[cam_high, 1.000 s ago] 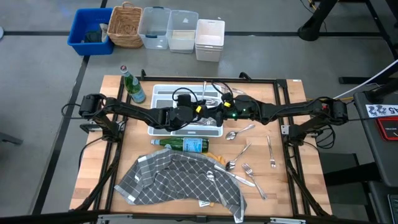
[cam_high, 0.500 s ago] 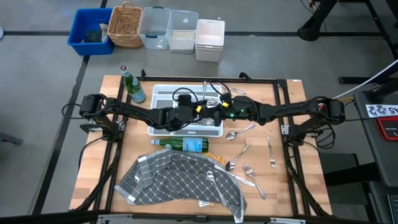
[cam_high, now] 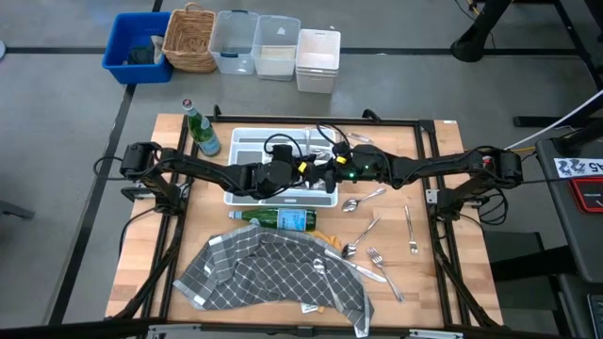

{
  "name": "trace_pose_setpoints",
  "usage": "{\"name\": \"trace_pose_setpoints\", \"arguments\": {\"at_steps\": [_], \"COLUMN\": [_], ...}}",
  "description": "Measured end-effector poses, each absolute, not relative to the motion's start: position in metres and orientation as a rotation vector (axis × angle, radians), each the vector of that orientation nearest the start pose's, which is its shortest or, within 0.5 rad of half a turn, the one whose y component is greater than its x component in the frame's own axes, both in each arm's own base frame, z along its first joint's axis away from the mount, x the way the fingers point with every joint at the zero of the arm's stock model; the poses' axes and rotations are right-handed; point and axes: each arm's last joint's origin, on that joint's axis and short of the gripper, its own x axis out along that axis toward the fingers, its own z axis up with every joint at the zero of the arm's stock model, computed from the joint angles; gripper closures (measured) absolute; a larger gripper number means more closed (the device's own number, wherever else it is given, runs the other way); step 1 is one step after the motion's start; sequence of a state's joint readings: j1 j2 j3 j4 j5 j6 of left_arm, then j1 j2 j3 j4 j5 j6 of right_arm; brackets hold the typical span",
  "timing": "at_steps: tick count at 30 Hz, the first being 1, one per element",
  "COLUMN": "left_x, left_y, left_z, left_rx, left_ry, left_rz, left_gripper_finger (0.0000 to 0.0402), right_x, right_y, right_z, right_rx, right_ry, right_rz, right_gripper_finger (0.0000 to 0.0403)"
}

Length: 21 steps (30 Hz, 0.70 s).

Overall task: Sort silverware
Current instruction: Put the silver fork into the silverware tray

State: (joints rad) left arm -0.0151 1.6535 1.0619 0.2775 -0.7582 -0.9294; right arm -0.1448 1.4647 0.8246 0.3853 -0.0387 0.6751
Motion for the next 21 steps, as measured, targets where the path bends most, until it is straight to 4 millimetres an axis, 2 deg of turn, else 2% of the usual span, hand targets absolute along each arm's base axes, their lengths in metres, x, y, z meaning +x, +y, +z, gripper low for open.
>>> {"name": "trace_pose_setpoints", "arguments": {"at_steps": [12, 21], "left_x": [0.358, 0.327], "left_y": [0.012, 0.016], "left_z": [0.262, 0.280], "left_rx": [-0.561, -0.462], "left_ry": [0.020, 0.175], "left_rz": [0.772, 0.821], "left_gripper_finger": [0.0370, 0.0311], "right_x": [0.315, 0.309], "right_y": [-0.045, -0.070], "right_z": [0.244, 0.240], "right_rx": [0.646, 0.647], "right_ry": [0.221, 0.234], "right_rz": [-0.142, -0.213], "right_gripper_finger": [0.0397, 0.0400]}}
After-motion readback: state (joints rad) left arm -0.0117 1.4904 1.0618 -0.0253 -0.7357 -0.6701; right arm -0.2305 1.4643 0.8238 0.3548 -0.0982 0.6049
